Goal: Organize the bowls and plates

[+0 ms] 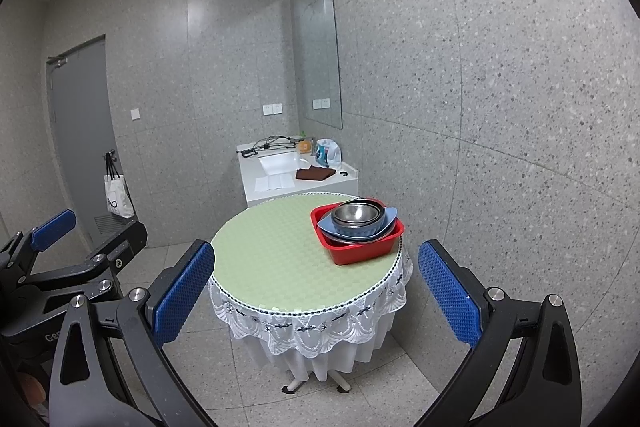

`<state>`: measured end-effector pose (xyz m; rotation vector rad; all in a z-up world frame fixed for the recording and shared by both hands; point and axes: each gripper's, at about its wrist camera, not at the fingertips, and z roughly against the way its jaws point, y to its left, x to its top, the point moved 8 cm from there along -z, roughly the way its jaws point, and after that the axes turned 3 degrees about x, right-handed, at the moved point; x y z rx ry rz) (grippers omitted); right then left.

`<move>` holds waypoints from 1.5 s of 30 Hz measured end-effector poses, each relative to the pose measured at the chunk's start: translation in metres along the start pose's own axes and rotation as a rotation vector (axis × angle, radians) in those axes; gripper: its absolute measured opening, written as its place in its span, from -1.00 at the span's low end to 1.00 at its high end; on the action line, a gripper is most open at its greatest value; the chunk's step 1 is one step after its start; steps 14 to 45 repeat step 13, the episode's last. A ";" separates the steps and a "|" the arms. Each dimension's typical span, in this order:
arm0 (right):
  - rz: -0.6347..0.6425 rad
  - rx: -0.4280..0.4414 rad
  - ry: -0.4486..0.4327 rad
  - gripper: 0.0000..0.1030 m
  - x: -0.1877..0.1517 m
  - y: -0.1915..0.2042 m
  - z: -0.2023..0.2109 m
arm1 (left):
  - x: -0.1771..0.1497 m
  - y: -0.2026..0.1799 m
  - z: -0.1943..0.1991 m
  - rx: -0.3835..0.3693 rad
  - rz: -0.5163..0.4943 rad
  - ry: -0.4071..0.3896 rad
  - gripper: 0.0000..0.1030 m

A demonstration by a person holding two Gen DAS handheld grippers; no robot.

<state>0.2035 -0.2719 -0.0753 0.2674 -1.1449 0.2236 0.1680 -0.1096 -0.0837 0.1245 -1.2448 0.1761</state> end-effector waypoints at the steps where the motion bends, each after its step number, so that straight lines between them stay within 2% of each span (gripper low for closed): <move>1: 0.001 -0.001 0.000 1.00 0.000 0.000 0.000 | 0.000 0.001 0.000 0.000 0.000 0.000 0.99; 13: 0.006 -0.013 0.005 1.00 0.001 0.014 -0.009 | 0.000 0.010 -0.009 -0.006 0.001 0.004 0.99; 45: 0.006 -0.013 0.005 1.00 0.001 0.014 -0.009 | 0.000 0.010 -0.009 -0.006 0.001 0.004 0.99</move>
